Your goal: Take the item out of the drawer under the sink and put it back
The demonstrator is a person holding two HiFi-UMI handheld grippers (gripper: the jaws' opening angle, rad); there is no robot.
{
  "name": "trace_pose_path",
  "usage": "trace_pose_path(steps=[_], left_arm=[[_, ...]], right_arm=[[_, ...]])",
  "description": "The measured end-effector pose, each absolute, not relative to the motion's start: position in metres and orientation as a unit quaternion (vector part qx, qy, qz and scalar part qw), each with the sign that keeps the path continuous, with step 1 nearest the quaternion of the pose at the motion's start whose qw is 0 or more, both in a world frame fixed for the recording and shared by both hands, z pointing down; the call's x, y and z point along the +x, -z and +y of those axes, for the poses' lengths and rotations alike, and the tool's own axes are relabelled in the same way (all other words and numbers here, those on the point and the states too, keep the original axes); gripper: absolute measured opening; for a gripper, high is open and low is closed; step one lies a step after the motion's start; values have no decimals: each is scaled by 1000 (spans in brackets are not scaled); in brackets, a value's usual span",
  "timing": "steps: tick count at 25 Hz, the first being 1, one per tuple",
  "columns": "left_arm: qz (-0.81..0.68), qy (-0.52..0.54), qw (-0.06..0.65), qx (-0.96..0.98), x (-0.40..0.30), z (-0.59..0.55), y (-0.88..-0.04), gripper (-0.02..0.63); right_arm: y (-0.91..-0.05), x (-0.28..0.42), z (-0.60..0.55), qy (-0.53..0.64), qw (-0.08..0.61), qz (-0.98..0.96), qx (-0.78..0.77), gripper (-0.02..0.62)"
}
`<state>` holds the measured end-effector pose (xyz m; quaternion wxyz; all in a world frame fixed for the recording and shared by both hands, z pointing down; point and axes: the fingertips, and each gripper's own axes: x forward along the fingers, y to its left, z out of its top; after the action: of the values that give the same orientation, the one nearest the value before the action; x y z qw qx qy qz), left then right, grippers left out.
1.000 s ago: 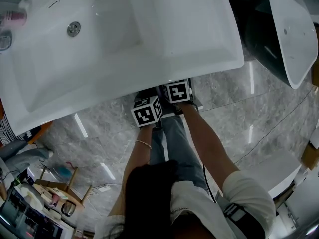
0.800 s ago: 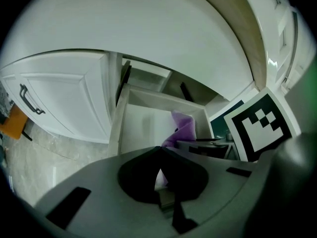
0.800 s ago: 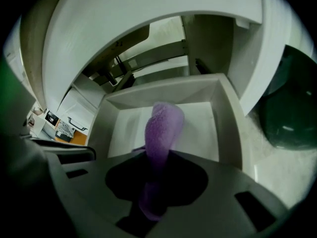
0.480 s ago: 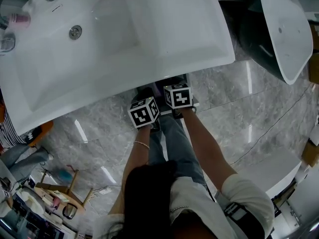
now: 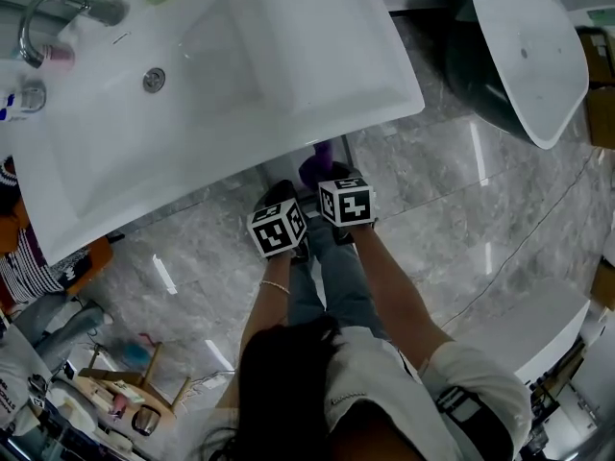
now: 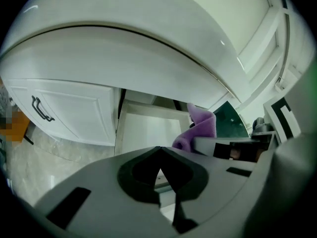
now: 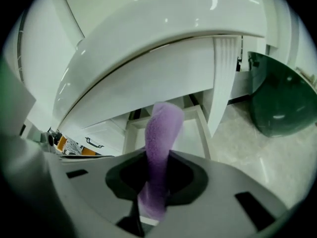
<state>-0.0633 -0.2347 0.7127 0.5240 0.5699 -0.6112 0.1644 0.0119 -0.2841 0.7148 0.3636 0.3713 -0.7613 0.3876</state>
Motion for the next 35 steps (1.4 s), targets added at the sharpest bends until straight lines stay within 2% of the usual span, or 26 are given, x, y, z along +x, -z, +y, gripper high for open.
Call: trace_pose_path(steps=[18, 35], left_arm=[[-608, -128, 463, 632, -42, -222, -600, 3], [-633, -90, 366, 676, -39, -223, -486, 3]], right_arm=[[-597, 25, -257, -312, 331, -803, 385, 86], [-448, 28, -250, -192, 222, -872, 393, 86]])
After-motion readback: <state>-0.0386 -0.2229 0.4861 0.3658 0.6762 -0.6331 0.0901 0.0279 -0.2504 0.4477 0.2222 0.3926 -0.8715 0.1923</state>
